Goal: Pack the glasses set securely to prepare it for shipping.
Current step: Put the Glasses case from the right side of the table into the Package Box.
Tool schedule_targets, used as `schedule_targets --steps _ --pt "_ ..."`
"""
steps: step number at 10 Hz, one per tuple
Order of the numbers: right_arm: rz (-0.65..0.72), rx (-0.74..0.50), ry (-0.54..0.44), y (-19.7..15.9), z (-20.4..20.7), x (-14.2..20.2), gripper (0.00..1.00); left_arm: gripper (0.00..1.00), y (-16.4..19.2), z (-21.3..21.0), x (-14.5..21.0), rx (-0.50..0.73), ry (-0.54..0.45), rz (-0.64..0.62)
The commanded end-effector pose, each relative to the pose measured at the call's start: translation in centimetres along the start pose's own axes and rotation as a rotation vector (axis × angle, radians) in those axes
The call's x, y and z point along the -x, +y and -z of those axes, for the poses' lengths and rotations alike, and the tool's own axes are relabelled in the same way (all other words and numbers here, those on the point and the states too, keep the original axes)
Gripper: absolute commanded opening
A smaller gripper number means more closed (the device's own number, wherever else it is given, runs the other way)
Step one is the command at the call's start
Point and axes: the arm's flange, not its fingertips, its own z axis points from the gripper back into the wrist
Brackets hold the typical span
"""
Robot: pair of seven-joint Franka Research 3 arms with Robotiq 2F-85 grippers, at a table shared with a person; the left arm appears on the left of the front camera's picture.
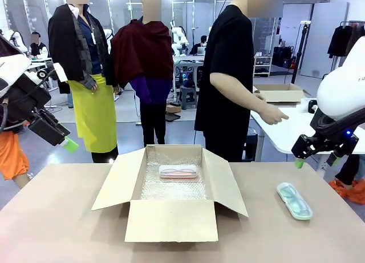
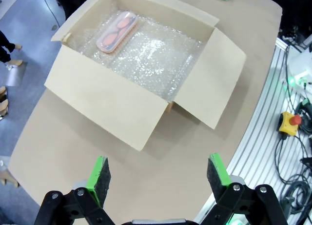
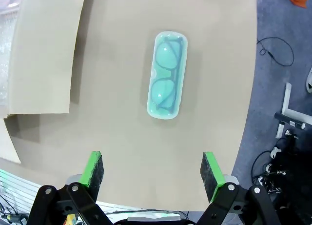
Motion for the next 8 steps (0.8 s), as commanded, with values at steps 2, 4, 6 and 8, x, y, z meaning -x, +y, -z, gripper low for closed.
schedule_targets --steps 2,4,6,8 --pt "-0.085 -0.042 0.139 0.1 3.9 -4.1 1.00 1.00 -0.1 -0.3 0.0 0.017 -0.014 -0.004" --pt "-0.011 0.008 0.206 0.2 6.6 -6.1 1.00 1.00 -0.1 -0.3 0.0 0.017 -0.014 -0.004" --pt "0.007 -0.035 0.261 -0.3 9.1 -7.0 1.00 1.00 -0.1 -0.3 0.0 0.017 -0.014 -0.004" --pt "0.007 -0.055 0.316 -0.8 12.2 -7.9 1.00 1.00 -0.1 -0.3 0.0 0.017 -0.014 -0.004"
